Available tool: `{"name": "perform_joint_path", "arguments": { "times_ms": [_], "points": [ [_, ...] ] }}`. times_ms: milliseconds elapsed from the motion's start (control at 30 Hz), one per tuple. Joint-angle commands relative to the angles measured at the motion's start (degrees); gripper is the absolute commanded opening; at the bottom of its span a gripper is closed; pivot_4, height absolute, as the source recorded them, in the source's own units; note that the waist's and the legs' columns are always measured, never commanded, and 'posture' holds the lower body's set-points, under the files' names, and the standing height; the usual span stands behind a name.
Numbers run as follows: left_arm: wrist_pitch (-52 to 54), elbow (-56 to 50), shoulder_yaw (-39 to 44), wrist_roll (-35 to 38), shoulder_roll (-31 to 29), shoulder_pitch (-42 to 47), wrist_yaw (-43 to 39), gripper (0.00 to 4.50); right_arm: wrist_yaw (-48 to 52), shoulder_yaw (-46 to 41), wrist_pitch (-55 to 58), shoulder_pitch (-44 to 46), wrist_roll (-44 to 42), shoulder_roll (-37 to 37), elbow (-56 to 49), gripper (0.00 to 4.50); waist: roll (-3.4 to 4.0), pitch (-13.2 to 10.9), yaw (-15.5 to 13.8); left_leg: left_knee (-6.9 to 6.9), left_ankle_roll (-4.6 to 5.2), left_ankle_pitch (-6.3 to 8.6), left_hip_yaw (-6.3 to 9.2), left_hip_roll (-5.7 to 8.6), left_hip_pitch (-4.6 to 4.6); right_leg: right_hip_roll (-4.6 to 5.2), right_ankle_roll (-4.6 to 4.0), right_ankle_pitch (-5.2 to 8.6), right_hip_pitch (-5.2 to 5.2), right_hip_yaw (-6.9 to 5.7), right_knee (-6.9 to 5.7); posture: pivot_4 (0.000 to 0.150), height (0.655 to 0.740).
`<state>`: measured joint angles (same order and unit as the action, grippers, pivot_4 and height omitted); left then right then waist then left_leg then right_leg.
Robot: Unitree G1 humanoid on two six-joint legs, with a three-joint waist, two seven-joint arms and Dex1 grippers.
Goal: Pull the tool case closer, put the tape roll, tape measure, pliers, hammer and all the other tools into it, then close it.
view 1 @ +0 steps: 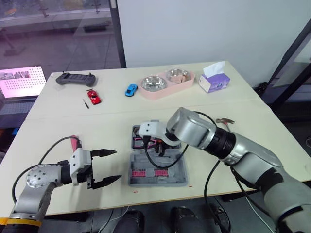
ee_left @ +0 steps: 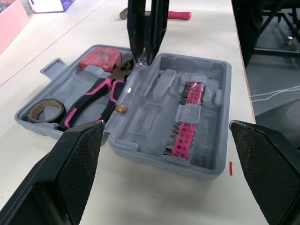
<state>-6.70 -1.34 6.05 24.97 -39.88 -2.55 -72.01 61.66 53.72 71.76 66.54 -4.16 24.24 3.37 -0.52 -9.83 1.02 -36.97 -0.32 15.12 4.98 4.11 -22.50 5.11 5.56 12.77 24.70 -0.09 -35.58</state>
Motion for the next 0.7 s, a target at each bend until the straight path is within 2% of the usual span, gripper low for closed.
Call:
{"name": "perform_joint_path", "arguments": {
  "times_ms": [33, 700],
  "points": [
    [-0.74, -1.21, 0.16, 0.0, -0.06, -0.13, 0.14, 4.5, 0.85, 0.98, -0.49, 1.97, -0.04, 0.4, 0.27, 0.07, 0.0, 0.0, 0.02, 0.0, 0.0, 0.0, 0.0, 0.0, 0.0, 0.0, 0.0, 0.0, 0.0, 0.0, 0.0, 0.15, 0.74],
    [-0.66, -1.72, 0.18, -0.15, 0.51, -0.75, 0.8, 4.5, -1.11, 0.84, -3.55, 2.66, 1.33, -5.83, 7.71, 0.07, 0.0, 0.0, 0.08, 0.01, 0.0, 0.0, 0.0, 0.0, 0.0, -0.01, 0.0, 0.0, 0.2, 0.0, -0.03, 0.15, 0.74]
  ]
}}
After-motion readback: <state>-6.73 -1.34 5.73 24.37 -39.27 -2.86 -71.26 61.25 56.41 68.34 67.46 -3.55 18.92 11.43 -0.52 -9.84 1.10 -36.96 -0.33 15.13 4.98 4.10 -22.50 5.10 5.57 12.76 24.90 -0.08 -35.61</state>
